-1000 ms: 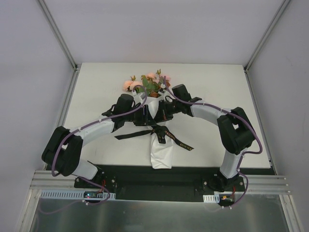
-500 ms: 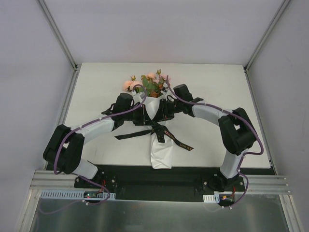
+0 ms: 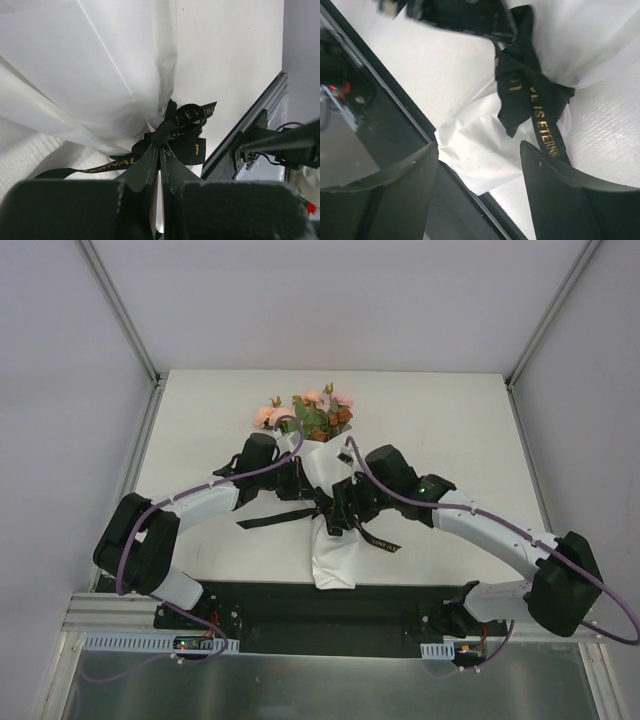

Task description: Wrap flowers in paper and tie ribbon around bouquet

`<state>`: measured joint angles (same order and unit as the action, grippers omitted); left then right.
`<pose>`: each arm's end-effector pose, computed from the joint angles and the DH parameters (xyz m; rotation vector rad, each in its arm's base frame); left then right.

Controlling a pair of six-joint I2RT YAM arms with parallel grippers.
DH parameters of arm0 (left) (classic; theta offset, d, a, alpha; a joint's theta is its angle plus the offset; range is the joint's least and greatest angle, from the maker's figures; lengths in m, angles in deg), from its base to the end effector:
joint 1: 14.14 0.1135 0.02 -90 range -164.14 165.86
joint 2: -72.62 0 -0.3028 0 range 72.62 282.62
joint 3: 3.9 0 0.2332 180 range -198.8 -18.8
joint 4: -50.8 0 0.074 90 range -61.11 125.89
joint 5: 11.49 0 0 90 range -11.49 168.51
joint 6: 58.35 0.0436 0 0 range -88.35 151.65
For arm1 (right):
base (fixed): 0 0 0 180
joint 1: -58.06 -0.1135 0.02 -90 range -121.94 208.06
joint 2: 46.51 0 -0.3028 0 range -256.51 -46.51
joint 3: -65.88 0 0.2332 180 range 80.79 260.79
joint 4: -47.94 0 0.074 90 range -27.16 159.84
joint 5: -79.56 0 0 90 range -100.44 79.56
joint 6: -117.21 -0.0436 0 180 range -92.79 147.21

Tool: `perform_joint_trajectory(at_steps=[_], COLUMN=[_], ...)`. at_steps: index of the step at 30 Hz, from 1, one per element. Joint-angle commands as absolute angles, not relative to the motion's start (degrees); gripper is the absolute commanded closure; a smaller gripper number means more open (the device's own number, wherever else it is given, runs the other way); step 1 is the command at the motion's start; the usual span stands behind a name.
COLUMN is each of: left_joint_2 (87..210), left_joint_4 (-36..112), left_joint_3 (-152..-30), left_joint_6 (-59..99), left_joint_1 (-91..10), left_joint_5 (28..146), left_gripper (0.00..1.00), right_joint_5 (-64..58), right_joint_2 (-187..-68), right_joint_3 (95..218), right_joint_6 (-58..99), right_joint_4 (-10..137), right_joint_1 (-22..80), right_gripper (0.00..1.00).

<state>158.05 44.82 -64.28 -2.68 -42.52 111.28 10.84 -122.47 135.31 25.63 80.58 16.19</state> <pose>0.2545 -0.1643 0.2596 0.2561 2.2607 -1.2239 0.1883 0.1901 0.3083 -0.9941 2.1082 0.8135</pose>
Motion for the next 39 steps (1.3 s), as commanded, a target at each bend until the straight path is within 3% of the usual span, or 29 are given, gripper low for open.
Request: perform_joint_trajectory(at_steps=[1, 9, 29, 34, 36, 39], left_joint_2=[159.5, 159.1, 160.2, 160.8, 160.8, 160.3], left_joint_4=[45.6, 44.2, 43.7, 43.7, 43.7, 43.6], left_joint_3=[-65.2, -65.3, -65.6, -65.7, -65.7, -65.6], left_joint_6=[-5.3, -6.1, -7.5, -8.1, -8.3, -8.2], left_joint_1=[-42.1, -42.1, -41.1, -40.9, -41.0, -41.0], left_joint_5=[112.3, 111.6, 111.7, 111.9, 112.1, 112.0], left_gripper=[1.00, 1.00, 1.00, 1.00, 1.00, 1.00], right_joint_5=[-9.0, -33.5, -52.4, -56.1, -57.4, -59.1], right_joint_2=[-121.4, -131.0, -144.0, -146.1, -146.6, -146.6], right_joint_3=[135.2, 142.0, 150.7, 152.2, 152.6, 152.9], right_joint_6=[31.2, 28.4, 22.9, 22.5, 22.3, 22.1], right_joint_4=[85.1, 86.5, 89.0, 91.1, 91.3, 91.8], right_joint_1=[7.4, -2.0, -11.3, -12.2, -12.5, -13.1], right_gripper=[0.29, 0.25, 0.28, 0.39, 0.54, 0.60])
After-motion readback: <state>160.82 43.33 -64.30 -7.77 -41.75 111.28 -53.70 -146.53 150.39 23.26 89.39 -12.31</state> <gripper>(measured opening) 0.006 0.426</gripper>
